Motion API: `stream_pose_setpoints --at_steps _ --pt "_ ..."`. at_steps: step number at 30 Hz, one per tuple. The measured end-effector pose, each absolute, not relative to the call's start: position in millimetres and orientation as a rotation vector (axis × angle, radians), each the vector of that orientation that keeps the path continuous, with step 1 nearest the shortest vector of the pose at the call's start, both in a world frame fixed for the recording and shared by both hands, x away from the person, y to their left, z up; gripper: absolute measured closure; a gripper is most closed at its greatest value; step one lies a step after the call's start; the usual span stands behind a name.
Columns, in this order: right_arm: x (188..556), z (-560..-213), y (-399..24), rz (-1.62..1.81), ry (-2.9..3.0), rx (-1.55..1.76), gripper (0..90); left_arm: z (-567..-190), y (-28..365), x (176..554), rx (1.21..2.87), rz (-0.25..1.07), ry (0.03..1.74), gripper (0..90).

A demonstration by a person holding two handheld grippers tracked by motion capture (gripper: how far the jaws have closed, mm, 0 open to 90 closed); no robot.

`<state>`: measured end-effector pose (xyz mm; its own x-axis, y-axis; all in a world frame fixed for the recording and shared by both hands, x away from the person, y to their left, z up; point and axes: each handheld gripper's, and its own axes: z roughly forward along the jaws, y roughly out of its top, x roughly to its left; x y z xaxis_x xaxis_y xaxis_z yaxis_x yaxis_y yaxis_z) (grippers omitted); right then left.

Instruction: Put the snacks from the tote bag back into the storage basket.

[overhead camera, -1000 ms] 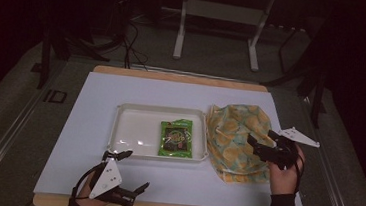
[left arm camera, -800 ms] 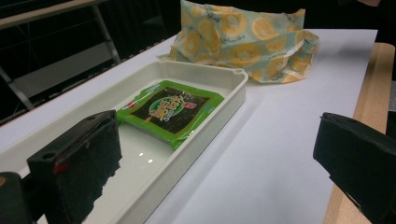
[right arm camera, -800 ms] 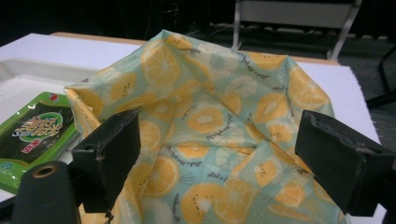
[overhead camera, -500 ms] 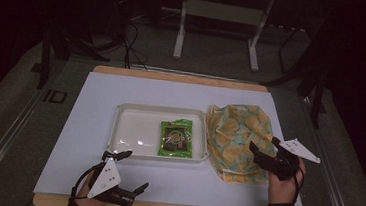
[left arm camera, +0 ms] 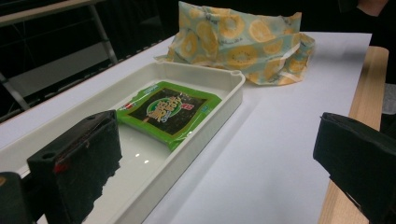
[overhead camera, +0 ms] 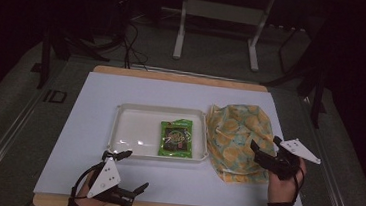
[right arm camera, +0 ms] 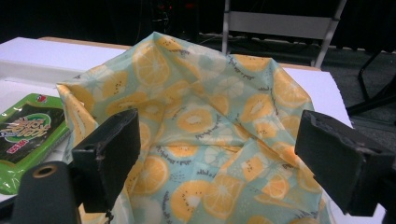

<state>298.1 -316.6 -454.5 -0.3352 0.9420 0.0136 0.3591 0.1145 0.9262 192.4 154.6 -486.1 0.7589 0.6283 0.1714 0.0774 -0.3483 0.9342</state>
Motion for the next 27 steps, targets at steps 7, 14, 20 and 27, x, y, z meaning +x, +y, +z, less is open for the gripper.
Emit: stream_pose_setpoints --at_steps 7,14,20,27 --pt "299.0 -455.5 -316.2 1.214 1.782 1.272 14.0 -486.0 154.5 191.9 1.864 0.626 0.541 1.5" --pt "300.4 -457.7 -318.0 1.217 1.786 1.287 14.0 -486.2 154.2 192.0 1.868 0.626 0.541 1.5" --pt "301.9 -459.4 -319.0 1.225 1.792 1.304 14.0 -486.2 154.3 192.1 1.872 0.625 0.540 1.5" --pt "302.3 -459.8 -319.3 1.224 1.793 1.300 14.0 -486.4 154.1 192.1 1.876 0.624 0.541 1.5"
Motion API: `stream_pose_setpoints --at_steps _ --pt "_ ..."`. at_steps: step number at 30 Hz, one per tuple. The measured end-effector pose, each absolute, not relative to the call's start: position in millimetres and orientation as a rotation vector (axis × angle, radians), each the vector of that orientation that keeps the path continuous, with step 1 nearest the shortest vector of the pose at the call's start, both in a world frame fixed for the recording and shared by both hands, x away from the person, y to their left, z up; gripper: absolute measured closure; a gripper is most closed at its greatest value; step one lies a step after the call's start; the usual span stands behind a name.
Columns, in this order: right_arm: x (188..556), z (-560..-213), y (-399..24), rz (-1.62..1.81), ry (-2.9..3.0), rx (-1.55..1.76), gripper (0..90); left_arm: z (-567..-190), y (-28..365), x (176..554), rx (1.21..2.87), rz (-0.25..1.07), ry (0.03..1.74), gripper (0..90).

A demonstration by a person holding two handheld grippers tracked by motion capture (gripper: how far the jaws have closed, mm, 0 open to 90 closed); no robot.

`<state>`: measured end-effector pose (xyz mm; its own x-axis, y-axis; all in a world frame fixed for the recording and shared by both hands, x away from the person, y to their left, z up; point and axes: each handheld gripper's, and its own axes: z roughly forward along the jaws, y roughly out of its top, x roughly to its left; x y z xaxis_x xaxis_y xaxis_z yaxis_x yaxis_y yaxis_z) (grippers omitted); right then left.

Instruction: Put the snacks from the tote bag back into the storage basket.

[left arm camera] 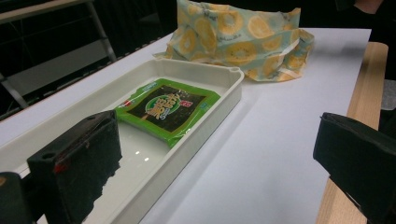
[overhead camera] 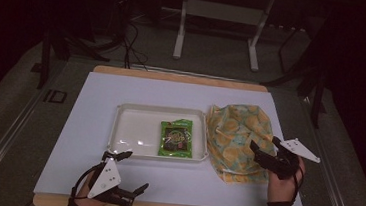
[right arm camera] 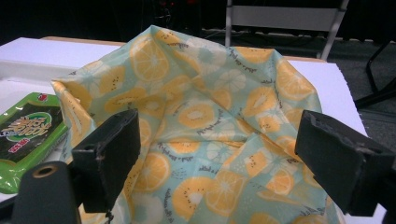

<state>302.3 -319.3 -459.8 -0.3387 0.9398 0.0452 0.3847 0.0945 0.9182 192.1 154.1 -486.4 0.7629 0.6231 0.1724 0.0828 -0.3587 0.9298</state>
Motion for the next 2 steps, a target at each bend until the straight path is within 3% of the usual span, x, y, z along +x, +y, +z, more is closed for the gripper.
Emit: stream_pose_setpoints --at_steps 2 --pt "302.5 -460.0 -319.6 1.222 1.794 1.300 14.0 -486.5 153.9 192.5 1.875 0.623 0.543 1.5"
